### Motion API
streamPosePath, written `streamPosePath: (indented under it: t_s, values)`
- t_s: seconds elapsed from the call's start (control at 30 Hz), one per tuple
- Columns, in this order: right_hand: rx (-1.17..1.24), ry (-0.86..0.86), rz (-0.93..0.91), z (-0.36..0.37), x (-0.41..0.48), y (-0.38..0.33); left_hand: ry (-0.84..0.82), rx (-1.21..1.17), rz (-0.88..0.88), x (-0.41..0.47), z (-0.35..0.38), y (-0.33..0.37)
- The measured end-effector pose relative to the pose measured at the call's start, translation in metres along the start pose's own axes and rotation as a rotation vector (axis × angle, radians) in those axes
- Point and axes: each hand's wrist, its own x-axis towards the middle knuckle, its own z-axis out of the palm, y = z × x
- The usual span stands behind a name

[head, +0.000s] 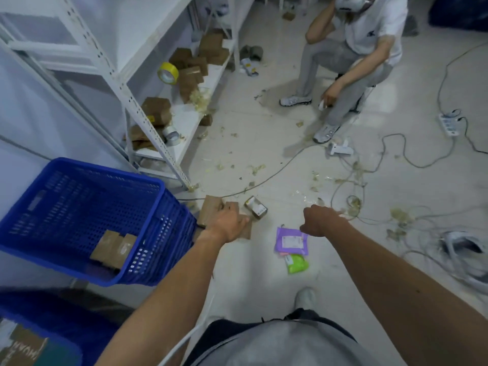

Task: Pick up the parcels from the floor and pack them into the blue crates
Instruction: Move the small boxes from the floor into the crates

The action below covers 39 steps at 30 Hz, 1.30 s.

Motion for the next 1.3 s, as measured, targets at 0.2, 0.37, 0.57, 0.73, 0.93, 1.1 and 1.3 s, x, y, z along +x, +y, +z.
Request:
streamPosePath:
  t_s: [0.2,0.37,0.57,0.73,0.93,1.1,1.3]
  values:
    - [-0.018,-0.051,-0.042,0.020,0.021,0.069,-0.113,0.064,-0.060,0.028,0.029,0.050]
    - [-0.040,-0.108,-0.089,0.024,0.039,0.085,-0.128,0.100,-0.087,0.034,0.043,0.061]
    - [-0.095,-0.148,-0.131,0.025,0.061,0.069,-0.178,0.066,-0.124,0.045,0.055,0.045]
    - [-0.124,-0.139,-0.142,0.017,0.086,0.038,-0.199,0.043,-0.143,0.067,0.065,0.014]
    - [-0.225,-0.132,-0.146,0.026,0.118,0.001,-0.287,-0.201,-0.158,0.087,0.094,-0.016]
    - [-0.284,-0.214,-0.244,0.044,0.168,-0.029,-0.274,-0.350,-0.196,0.099,0.119,-0.040]
    - [-0.380,-0.266,-0.354,0.092,0.270,-0.042,-0.234,-0.403,-0.303,0.154,0.173,-0.062]
